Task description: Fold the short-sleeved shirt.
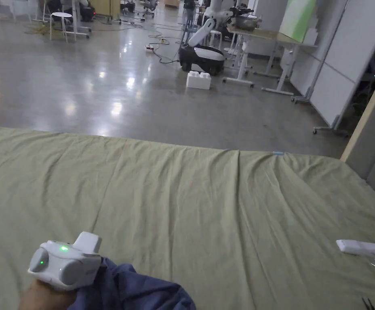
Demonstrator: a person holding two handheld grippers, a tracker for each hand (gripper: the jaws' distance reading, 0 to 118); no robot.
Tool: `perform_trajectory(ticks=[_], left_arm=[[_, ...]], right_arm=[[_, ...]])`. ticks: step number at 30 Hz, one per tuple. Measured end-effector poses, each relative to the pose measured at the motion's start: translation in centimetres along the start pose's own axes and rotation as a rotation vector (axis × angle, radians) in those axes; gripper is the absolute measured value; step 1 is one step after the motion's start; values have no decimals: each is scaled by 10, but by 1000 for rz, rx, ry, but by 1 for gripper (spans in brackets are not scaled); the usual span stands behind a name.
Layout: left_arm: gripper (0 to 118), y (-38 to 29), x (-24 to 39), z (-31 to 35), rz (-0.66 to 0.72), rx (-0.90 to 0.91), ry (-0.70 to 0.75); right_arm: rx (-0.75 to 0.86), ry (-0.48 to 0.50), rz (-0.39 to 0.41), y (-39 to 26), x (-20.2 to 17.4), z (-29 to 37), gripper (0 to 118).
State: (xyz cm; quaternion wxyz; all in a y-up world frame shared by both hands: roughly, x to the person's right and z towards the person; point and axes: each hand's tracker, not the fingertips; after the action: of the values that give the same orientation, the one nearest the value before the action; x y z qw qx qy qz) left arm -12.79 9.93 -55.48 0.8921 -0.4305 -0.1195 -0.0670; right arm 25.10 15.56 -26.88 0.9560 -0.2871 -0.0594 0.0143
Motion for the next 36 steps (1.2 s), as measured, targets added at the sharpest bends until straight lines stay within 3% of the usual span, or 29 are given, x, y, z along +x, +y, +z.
perform_trajectory(ticks=[2,5,7,9,12,15,18,22,36], left_arm=[[6,-5,-2,15,13,22,-3],[6,-11,-5,50,10,99,14],[6,-17,-5,86,53,179,8],[6,-27,-5,116,49,204,31],[6,-43,-9,157,49,250,38],[6,-61,-16,190,86,282,49],[6,-73,-21,219,85,310,73],[6,-73,-27,267,105,383,103],[6,-28,-99,416,181,629,231]], right_arm=[[-54,22,25,1,4,-6,65],[-108,43,34,-4,10,-16,68],[-166,52,62,-9,11,-29,61],[-216,97,68,-14,11,-41,24],[-231,215,-2,-26,8,-55,8],[-217,187,32,-30,3,-53,7],[-205,163,-32,-21,5,-42,5],[-106,140,-28,2,9,-16,5],[262,118,0,170,22,80,5]])
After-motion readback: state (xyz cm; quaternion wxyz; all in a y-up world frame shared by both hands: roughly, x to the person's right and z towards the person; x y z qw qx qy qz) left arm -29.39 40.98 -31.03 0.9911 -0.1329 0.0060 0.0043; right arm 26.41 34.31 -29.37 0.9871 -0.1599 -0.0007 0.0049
